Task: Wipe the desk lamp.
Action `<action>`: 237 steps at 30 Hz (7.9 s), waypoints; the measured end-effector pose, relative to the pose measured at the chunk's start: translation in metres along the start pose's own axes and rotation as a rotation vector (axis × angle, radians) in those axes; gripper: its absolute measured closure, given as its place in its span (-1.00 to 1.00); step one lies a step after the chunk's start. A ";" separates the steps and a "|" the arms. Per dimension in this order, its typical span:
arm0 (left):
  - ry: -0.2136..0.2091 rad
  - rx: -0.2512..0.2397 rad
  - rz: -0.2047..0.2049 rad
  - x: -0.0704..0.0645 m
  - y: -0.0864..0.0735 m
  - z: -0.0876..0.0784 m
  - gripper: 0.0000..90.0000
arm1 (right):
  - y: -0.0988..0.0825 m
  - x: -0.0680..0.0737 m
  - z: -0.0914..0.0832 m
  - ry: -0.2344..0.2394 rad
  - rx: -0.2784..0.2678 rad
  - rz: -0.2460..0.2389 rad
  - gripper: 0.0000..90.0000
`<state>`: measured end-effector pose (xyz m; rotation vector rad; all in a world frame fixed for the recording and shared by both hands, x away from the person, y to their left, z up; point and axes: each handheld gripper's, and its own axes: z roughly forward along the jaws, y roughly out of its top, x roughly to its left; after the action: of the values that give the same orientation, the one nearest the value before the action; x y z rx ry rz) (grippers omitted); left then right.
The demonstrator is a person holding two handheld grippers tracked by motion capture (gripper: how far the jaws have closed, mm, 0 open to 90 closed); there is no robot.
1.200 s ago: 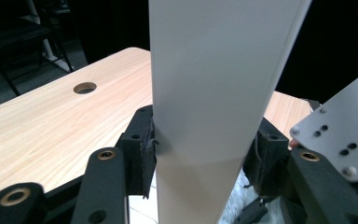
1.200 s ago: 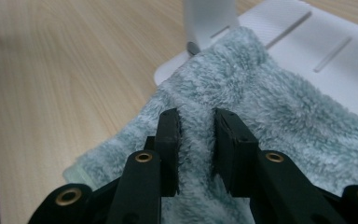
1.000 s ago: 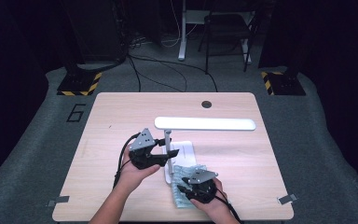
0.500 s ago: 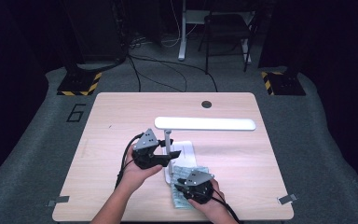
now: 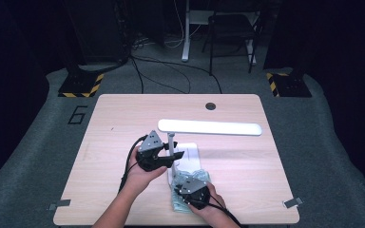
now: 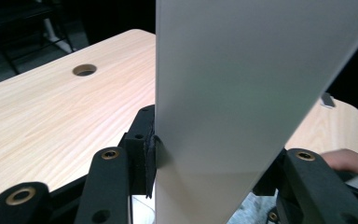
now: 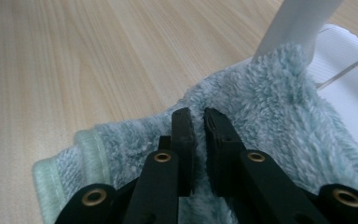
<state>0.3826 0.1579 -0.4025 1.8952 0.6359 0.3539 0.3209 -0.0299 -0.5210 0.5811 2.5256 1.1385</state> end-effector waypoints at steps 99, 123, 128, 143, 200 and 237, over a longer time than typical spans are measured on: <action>-0.095 -0.003 -0.068 0.016 -0.002 0.008 0.17 | -0.028 -0.044 -0.037 -0.086 0.081 0.115 0.90; -0.110 0.035 -0.064 0.011 0.001 0.006 0.17 | -0.036 -0.081 -0.032 -0.200 0.035 0.272 0.88; -0.139 0.040 -0.044 0.006 -0.001 0.003 0.17 | -0.035 -0.089 -0.029 -0.216 0.023 0.279 0.83; -0.108 0.056 -0.014 -0.008 -0.003 -0.007 0.18 | -0.028 -0.089 -0.041 -0.250 0.002 0.295 0.44; -0.197 -0.043 0.036 -0.017 -0.015 -0.024 0.12 | -0.051 -0.085 -0.060 -0.179 0.051 0.325 0.68; -0.266 -0.055 0.061 -0.029 -0.021 -0.028 0.13 | -0.024 -0.047 -0.035 -0.110 -0.014 0.182 0.61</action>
<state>0.3391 0.1693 -0.4090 1.8702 0.3871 0.1515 0.3408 -0.0893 -0.5118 0.8610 2.4094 1.1501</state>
